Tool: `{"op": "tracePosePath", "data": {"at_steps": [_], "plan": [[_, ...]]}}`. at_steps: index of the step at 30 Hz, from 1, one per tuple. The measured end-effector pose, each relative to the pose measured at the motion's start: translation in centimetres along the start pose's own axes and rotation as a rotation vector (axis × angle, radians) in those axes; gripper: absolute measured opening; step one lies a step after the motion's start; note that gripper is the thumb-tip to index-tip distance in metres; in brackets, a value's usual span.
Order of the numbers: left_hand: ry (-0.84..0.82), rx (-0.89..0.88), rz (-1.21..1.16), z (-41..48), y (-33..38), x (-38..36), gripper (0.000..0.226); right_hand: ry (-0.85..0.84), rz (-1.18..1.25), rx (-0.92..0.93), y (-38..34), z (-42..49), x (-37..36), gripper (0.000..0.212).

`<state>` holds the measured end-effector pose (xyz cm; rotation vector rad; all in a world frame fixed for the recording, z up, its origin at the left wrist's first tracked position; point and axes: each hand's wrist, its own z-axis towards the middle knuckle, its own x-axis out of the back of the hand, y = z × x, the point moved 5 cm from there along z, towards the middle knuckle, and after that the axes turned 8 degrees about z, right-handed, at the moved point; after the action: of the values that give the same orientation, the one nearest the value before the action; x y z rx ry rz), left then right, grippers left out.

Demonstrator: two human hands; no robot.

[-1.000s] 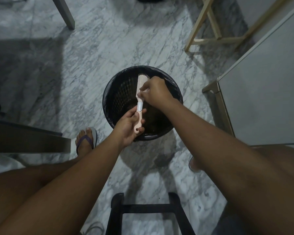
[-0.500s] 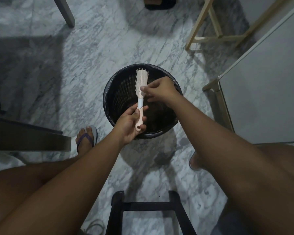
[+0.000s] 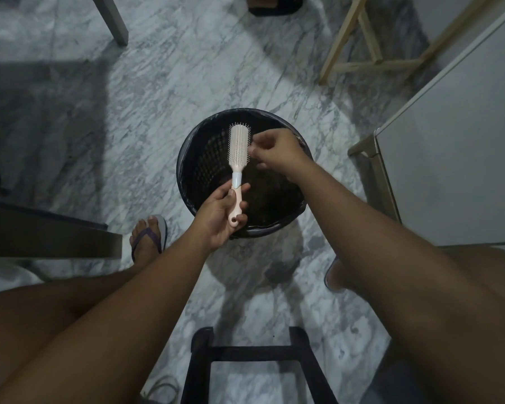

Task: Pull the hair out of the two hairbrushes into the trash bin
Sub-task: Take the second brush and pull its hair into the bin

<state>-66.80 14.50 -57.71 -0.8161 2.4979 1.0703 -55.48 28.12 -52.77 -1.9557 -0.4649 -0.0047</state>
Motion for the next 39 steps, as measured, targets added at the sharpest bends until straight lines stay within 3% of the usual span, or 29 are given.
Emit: {"op": "tracePosePath", "data": {"at_steps": [3,7,10,13,17,20,23,24,29,33,36,39], "plan": [[-0.034,0.008,-0.02,-0.1,0.3,-0.5,0.037,-0.049,-0.258,0.056,0.4,0.3,-0.4,0.042],[-0.068,0.008,-0.04,-0.2,0.9,-0.5,0.038,0.017,-0.338,0.171,-0.1,0.0,-0.5,0.011],[-0.087,-0.001,-0.038,-0.1,1.1,-0.2,0.039,-0.007,-0.339,0.19,-0.2,-0.3,-0.5,0.009],[-0.105,-0.015,-0.058,0.0,1.4,-0.7,0.04,0.033,-0.195,0.173,-0.2,-0.3,-0.6,0.014],[-0.089,-0.017,-0.065,0.1,1.4,-0.8,0.041,0.304,0.253,0.086,-0.5,0.0,1.1,0.018],[-0.077,-0.008,0.004,0.0,0.8,-0.5,0.04,0.23,0.001,0.19,-1.8,0.2,1.1,0.022],[-0.084,-0.009,0.043,-0.3,0.4,-0.8,0.038,0.12,-0.217,0.25,-2.4,0.1,-0.2,0.056],[-0.086,-0.013,0.046,-0.4,0.4,-0.8,0.038,0.125,-0.201,0.247,-2.5,0.3,-0.3,0.056],[-0.057,-0.036,0.087,-0.6,0.1,-0.2,0.038,0.264,-0.245,0.201,-3.2,1.2,1.1,0.013],[-0.022,-0.04,0.055,-0.3,-0.5,0.3,0.038,0.375,0.032,0.149,-3.3,1.4,1.9,0.02],[-0.011,-0.051,0.071,0.0,-0.7,0.6,0.039,0.244,-0.286,0.28,-3.8,1.4,1.4,0.008],[-0.004,-0.05,0.094,0.0,-0.6,0.2,0.038,0.02,-0.593,0.269,-2.6,1.7,-0.4,0.04]]}}
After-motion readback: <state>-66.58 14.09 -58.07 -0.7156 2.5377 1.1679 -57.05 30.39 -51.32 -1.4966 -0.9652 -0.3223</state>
